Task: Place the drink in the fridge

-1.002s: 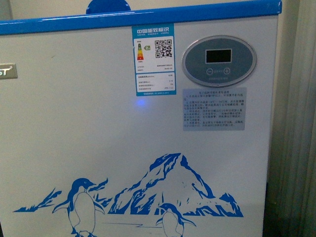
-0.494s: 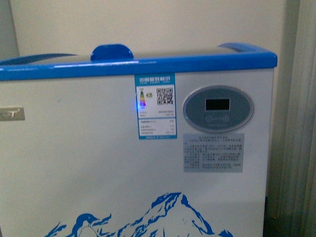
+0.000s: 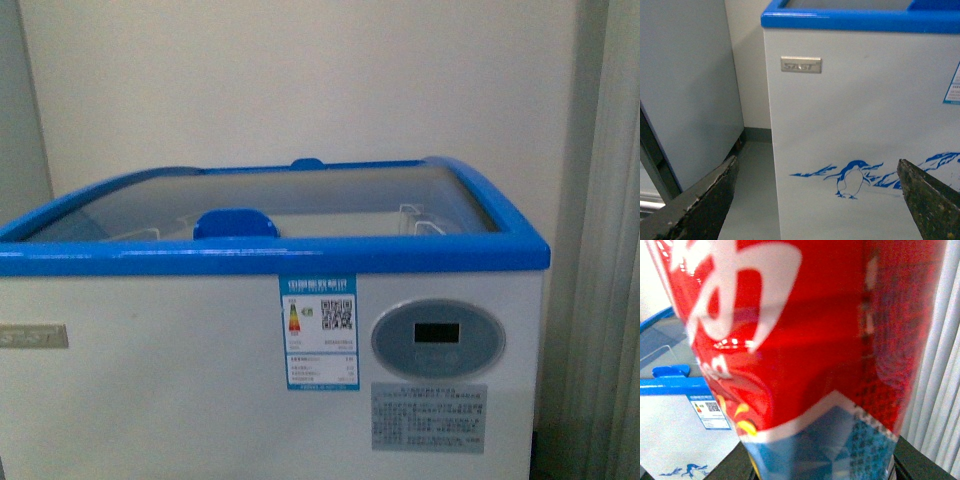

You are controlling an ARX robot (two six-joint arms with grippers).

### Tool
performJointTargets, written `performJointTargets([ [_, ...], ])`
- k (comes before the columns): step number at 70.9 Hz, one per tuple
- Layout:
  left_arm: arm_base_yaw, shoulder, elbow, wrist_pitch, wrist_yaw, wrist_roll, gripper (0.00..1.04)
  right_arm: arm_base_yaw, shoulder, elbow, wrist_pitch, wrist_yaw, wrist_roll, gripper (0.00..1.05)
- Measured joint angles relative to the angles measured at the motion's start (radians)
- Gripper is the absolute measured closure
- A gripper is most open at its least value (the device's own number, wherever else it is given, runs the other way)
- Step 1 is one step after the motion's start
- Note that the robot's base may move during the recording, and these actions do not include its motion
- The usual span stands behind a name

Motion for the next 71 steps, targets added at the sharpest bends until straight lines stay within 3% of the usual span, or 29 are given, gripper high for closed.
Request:
performJointTargets([
  [32, 0.0, 0.002, 0.0, -0.002, 0.0, -0.004, 0.08, 0.0, 0.0, 0.001, 0.0, 0.0, 0.0, 0.65],
  [39, -0.024, 0.112, 0.076, -0.184, -0.004, -0.134, 0.08, 0.0, 0.0, 0.001, 0.0, 0.0, 0.0, 0.65],
  [44, -0.063, 0.232, 0.095, -0.195, -0.006, -0.202, 0.08, 0.0, 0.0, 0.001, 0.0, 0.0, 0.0, 0.65],
  [59, -0.063, 0.698, 0.162, 0.278, 0.098, -0.148, 0.08, 0.0, 0.0, 0.0, 0.0, 0.001, 0.0, 0.65],
  [63, -0.061, 0.932, 0.264, 0.492, 0.136, -0.059, 0.08, 0.0, 0.0, 0.0, 0.0, 0.0, 0.0, 0.65],
  [71, -0.085, 1.174, 0.419, 0.659, 0.215, 0.105, 0.08, 0.0, 0.0, 0.0, 0.0, 0.001, 0.0, 0.65],
])
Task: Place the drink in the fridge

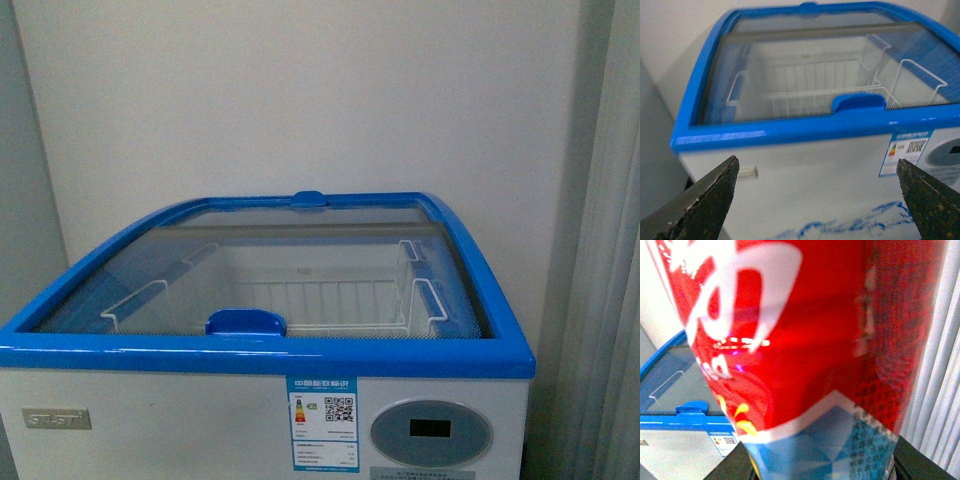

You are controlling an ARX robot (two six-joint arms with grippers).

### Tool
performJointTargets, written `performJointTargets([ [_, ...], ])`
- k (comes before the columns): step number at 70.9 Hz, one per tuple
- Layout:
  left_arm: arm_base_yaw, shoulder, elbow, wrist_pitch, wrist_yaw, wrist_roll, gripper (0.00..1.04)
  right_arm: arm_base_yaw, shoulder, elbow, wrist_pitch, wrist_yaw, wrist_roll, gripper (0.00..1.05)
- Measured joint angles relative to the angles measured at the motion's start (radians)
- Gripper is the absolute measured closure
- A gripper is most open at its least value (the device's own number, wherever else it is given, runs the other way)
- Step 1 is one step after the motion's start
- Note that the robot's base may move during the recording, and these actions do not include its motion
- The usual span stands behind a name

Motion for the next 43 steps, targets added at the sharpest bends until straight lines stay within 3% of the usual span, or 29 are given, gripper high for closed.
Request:
performJointTargets([
  [15, -0.054, 0.291, 0.289, 0.012, 0.122, 0.307, 0.08, 0.0, 0.0, 0.0, 0.0, 0.0, 0.0, 0.65],
  [27, -0.103, 0.421, 0.465, -0.104, 0.255, 0.63, 0.08, 0.0, 0.0, 0.0, 0.0, -0.001, 0.0, 0.65],
  [43, -0.108, 0.55, 0.588, -0.213, 0.284, 0.912, 0.08, 0.0, 0.0, 0.0, 0.0, 0.0, 0.0, 0.65],
])
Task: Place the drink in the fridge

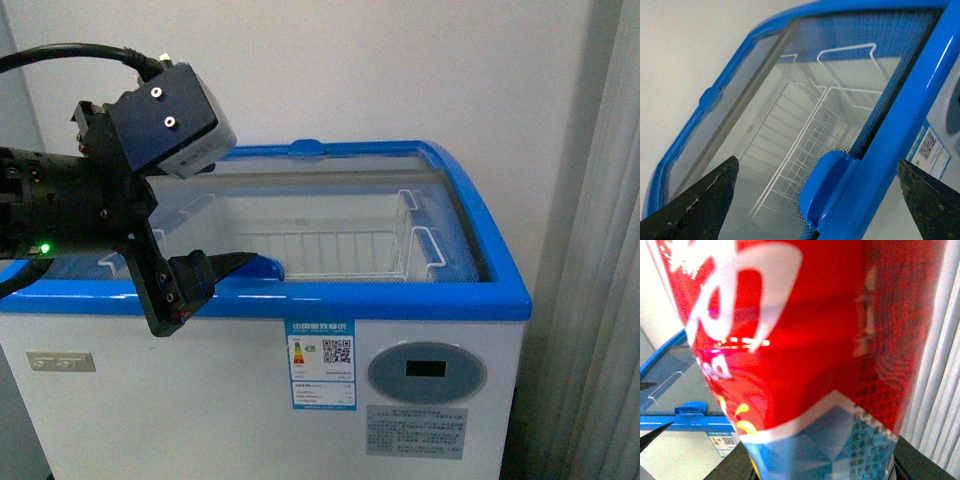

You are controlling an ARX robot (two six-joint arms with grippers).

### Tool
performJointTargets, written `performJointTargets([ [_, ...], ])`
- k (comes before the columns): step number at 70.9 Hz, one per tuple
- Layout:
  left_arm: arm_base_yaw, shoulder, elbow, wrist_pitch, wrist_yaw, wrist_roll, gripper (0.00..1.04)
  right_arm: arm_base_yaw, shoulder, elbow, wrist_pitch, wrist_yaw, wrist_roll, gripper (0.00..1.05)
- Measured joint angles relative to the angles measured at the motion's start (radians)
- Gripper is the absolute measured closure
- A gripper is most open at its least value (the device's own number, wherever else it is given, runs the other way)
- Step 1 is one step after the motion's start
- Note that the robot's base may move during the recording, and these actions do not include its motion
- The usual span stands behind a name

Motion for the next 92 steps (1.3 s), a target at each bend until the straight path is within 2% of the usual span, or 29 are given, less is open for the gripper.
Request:
performJointTargets([
  [18, 0.012, 0.123, 0.118, -0.083, -0.002, 0.156, 0.08, 0.0, 0.0, 0.0, 0.0, -0.001, 0.0, 0.65],
  [35, 0.019, 0.242, 0.286, -0.144, -0.043, 0.204, 0.08, 0.0, 0.0, 0.0, 0.0, -0.001, 0.0, 0.65],
  [51, 0.02, 0.354, 0.475, -0.219, -0.031, 0.207, 0.08, 0.0, 0.0, 0.0, 0.0, -0.002, 0.0, 0.65],
  [72, 0.01, 0.568, 0.884, -0.369, -0.116, 0.21, 0.08, 0.0, 0.0, 0.0, 0.0, -0.001, 0.0, 0.65],
  [83, 0.002, 0.724, 1.17, -0.445, -0.229, 0.16, 0.08, 0.0, 0.0, 0.0, 0.0, -0.001, 0.0, 0.65],
  [92, 0.001, 0.885, 1.473, -0.565, -0.322, 0.102, 0.08, 0.0, 0.0, 0.0, 0.0, 0.001, 0.0, 0.65],
])
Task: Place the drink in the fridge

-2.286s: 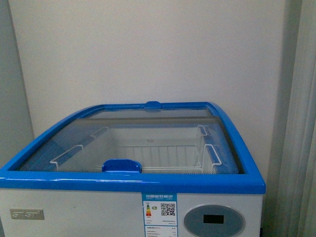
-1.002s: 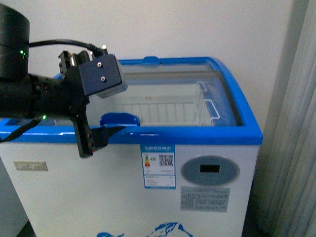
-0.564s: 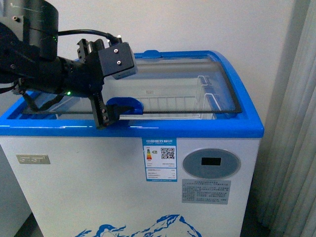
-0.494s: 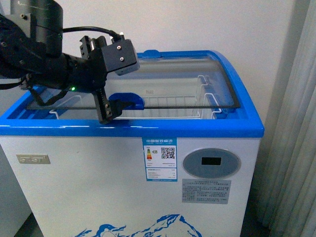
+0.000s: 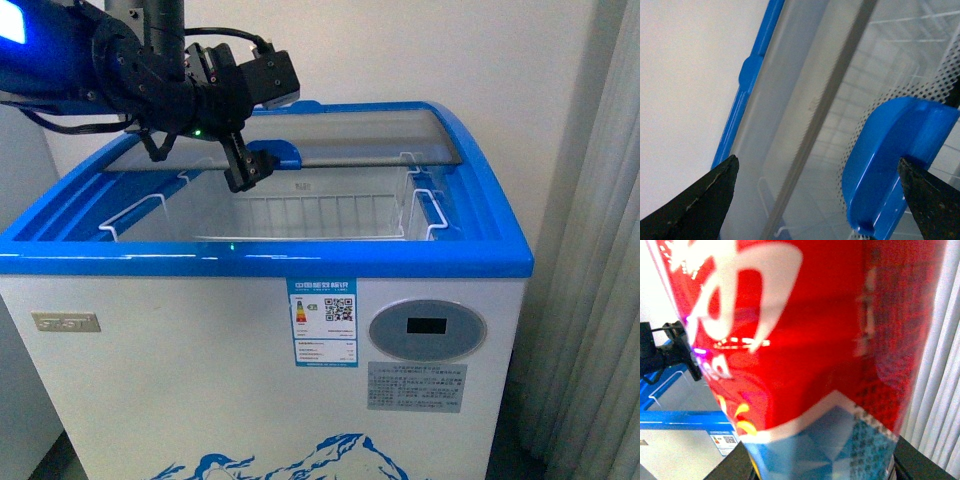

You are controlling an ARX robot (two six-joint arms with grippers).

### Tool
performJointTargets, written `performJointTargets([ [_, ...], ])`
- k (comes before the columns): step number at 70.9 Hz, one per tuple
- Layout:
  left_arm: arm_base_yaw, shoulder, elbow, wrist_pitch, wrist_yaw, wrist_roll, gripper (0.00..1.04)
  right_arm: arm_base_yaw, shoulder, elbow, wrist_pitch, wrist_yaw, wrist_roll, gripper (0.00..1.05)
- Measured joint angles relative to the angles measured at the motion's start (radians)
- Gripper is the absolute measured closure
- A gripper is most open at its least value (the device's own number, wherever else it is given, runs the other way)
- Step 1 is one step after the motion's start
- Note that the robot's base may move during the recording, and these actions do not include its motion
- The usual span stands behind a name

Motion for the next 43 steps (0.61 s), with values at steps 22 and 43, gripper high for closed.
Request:
performJointTargets([
  [22, -0.006, 0.205, 0.343, -0.021, -0.238, -0.219, 0.08, 0.0, 0.0, 0.0, 0.0, 0.0, 0.0, 0.65],
  [43, 0.01, -0.084, -0.159, 0.144, -0.369, -0.809, 0.08, 0.0, 0.0, 0.0, 0.0, 0.002, 0.0, 0.65],
])
